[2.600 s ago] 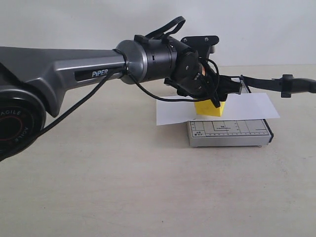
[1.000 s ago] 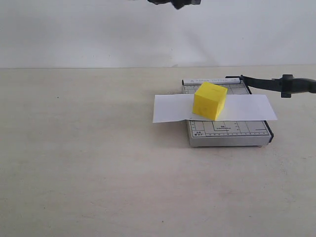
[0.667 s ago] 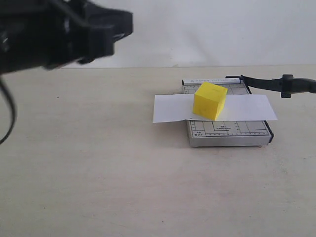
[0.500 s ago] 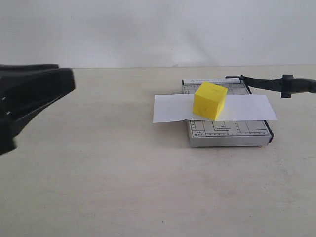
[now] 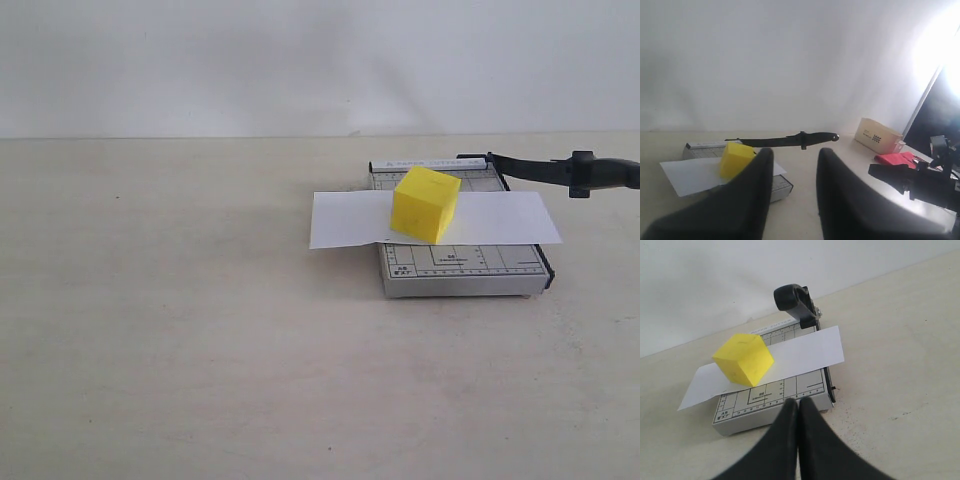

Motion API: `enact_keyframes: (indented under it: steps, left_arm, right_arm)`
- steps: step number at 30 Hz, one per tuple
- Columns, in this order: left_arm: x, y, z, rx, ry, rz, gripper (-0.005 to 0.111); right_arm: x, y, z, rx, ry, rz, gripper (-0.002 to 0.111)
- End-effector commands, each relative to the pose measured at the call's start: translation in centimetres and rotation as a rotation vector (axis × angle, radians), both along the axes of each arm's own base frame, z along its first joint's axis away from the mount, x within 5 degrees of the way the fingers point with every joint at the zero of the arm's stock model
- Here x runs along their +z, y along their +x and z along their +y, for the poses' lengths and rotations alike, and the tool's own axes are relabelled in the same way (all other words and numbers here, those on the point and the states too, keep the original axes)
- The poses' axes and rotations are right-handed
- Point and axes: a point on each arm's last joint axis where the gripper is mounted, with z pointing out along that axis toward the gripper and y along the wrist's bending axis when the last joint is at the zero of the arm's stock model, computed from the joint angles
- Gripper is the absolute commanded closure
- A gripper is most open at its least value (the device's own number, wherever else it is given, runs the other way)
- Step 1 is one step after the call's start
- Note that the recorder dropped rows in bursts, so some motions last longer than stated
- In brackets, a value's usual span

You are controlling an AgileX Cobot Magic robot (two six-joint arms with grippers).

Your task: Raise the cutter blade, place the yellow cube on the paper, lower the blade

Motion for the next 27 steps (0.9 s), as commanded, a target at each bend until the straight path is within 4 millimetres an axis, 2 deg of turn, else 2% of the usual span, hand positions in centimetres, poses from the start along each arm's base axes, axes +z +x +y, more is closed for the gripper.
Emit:
enact_keyframes:
  steps: [1, 3, 15, 19, 22, 24, 27]
  left_arm:
    - [-2.1, -0.4, 0.6, -0.003, -0.028, 0.034, 0.077]
    - [-2.9, -0.5, 0.7, -0.003, -0.024, 0.037, 0.077]
    - [-3.4, -0.6, 0.9, 0.004, 0.004, 0.063, 0.077]
    - [-3.4, -0.6, 0.9, 0.004, 0.003, 0.062, 0.077]
    - [-3.4, -0.6, 0.9, 0.003, 0.005, 0.059, 0.077]
    - [-3.4, -0.6, 0.9, 0.003, 0.005, 0.059, 0.077]
    - [-3.4, -0.6, 0.9, 0.003, 0.005, 0.059, 0.077]
  right_arm:
    - [0.0, 0.0, 0.0, 0.001, -0.005, -0.004, 0.109]
    - [0.0, 0.0, 0.0, 0.002, -0.006, 0.001, 0.109]
    - [0.0, 0.0, 0.0, 0.001, -0.005, -0.005, 0.109]
    - [1.1, 0.2, 0.0, 0.001, -0.001, -0.035, 0.106]
    - [2.7, 0.5, 0.1, 0.007, 0.001, -0.062, 0.097]
    - [4.0, 0.7, 0.3, 0.03, -0.034, -0.048, 0.084]
    - [5.5, 0.8, 0.5, 0.088, -0.146, 0.008, 0.06]
